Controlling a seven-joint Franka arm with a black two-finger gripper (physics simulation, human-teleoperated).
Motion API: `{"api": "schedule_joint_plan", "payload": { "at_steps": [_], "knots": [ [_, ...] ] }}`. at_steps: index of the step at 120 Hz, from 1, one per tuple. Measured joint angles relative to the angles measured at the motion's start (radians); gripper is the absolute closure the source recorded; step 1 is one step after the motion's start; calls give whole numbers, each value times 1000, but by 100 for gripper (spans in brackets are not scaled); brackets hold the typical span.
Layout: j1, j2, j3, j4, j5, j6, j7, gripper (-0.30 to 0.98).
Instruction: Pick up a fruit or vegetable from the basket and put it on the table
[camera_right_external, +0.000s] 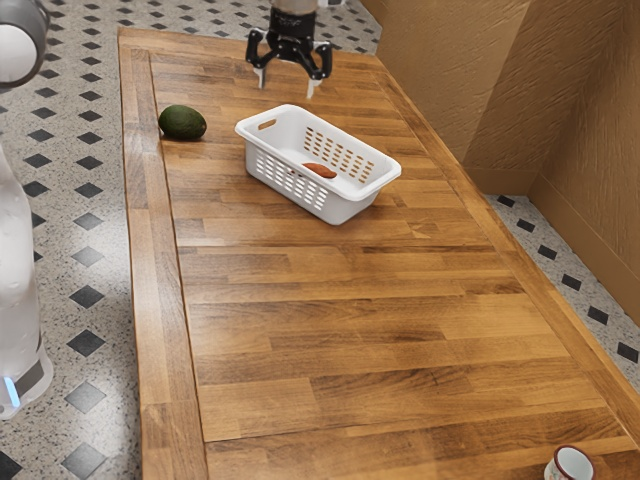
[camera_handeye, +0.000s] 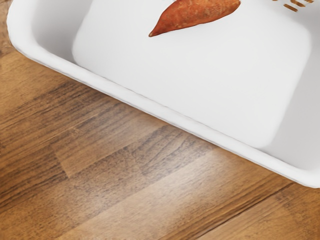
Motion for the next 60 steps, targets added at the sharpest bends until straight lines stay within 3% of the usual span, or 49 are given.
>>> {"api": "schedule_joint_plan", "payload": {
  "at_steps": [16, 30, 60],
  "knots": [
    [2, 5, 5, -1, 0, 3, -257, 0],
    [-6, 21, 77, -7, -8, -15, -408, 0],
    [-39, 79, 80, 52, 35, -31, -277, 0]
  ]
}}
